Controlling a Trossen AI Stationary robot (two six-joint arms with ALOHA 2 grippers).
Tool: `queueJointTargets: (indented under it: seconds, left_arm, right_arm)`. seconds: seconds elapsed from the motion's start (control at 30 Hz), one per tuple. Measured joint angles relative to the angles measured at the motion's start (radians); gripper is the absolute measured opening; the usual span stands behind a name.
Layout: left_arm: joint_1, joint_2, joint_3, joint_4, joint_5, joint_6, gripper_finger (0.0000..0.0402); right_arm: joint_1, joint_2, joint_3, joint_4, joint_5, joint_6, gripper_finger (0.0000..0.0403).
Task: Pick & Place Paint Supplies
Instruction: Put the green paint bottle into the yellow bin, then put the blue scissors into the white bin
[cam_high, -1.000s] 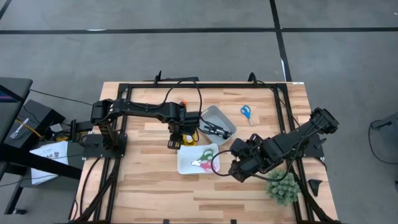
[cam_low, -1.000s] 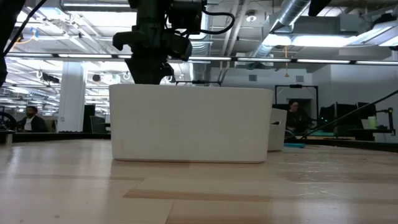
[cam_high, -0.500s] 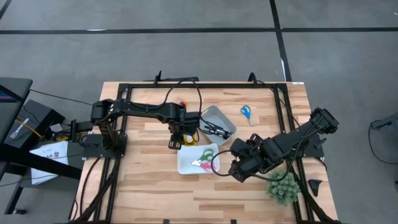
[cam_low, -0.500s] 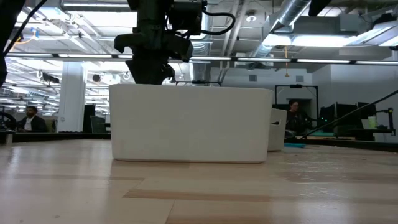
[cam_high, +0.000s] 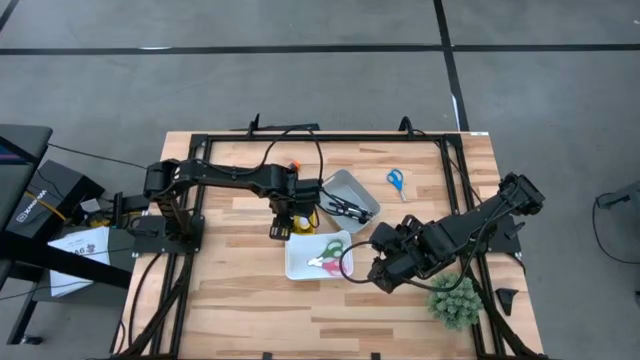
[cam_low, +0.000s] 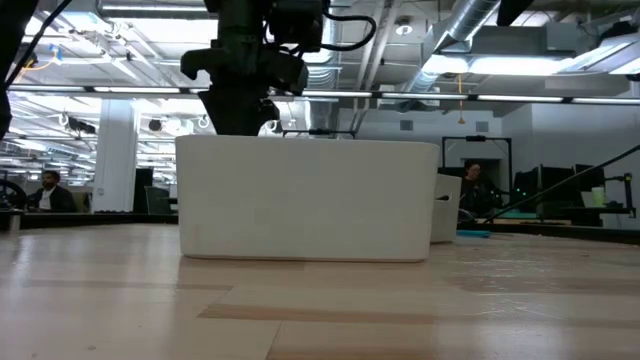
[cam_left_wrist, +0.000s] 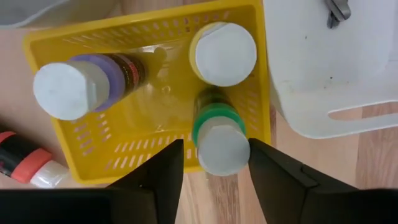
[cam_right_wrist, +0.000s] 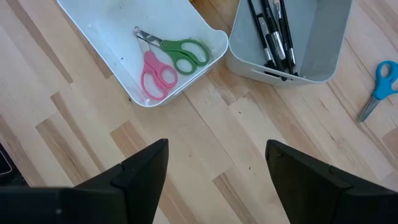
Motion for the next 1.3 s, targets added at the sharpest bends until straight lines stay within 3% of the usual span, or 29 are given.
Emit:
queueJointTargets:
  seconds: [0.47,0.93,1.3]
  left_arm:
    - [0.000,-0.156,0.000,-0.001,-0.008,0.000,0.0172]
    - [0.000,-0.390,0.000,0.047,-0.253,-0.024,0.0172]
    - [0.016,-0.468,0.000,0.200,-0.269,-0.147,0.0172]
  right_arm:
    - [0.000,0.001,0.000,-0.002,0.001,0.008,0.0265]
    - [0.000,0.000,0.000,0.006,0.003,0.008,0.0265]
    - [-0.001,0.000,0.000,0.011,0.007,0.053,0.0265]
